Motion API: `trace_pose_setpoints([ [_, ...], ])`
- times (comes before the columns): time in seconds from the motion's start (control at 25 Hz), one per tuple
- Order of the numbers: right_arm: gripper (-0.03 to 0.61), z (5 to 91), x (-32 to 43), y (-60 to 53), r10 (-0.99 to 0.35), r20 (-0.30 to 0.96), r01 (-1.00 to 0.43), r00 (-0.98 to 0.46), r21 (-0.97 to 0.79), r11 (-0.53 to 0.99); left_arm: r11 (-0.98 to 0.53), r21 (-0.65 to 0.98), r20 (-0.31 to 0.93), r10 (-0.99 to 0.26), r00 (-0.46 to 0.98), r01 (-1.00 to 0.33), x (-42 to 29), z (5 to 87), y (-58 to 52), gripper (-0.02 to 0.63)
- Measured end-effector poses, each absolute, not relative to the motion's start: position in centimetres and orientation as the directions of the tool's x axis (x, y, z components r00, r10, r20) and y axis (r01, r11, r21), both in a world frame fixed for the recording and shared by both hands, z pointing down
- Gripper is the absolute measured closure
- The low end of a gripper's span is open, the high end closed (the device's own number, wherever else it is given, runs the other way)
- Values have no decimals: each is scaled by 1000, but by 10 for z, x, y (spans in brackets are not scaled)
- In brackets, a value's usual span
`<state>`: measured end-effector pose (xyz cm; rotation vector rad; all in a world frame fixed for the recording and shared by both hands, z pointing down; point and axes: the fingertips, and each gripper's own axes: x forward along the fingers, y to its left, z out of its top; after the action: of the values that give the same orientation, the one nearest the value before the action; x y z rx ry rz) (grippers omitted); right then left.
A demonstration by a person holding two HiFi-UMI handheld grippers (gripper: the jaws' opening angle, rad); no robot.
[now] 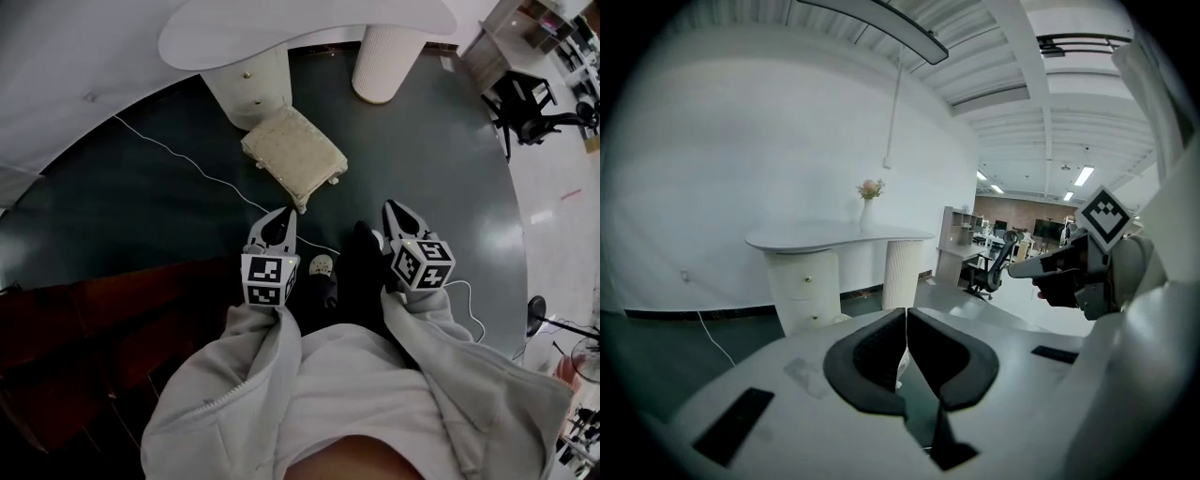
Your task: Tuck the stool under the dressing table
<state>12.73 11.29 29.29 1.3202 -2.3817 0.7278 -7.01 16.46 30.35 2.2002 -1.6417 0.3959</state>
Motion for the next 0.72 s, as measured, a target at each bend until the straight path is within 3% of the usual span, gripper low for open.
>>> trace_pose_setpoints([
  [0.72, 529, 348, 81, 21, -465, 631, -712, -621, -205, 672, -81, 179, 566, -807, 170, -980, -91, 365, 116, 597],
])
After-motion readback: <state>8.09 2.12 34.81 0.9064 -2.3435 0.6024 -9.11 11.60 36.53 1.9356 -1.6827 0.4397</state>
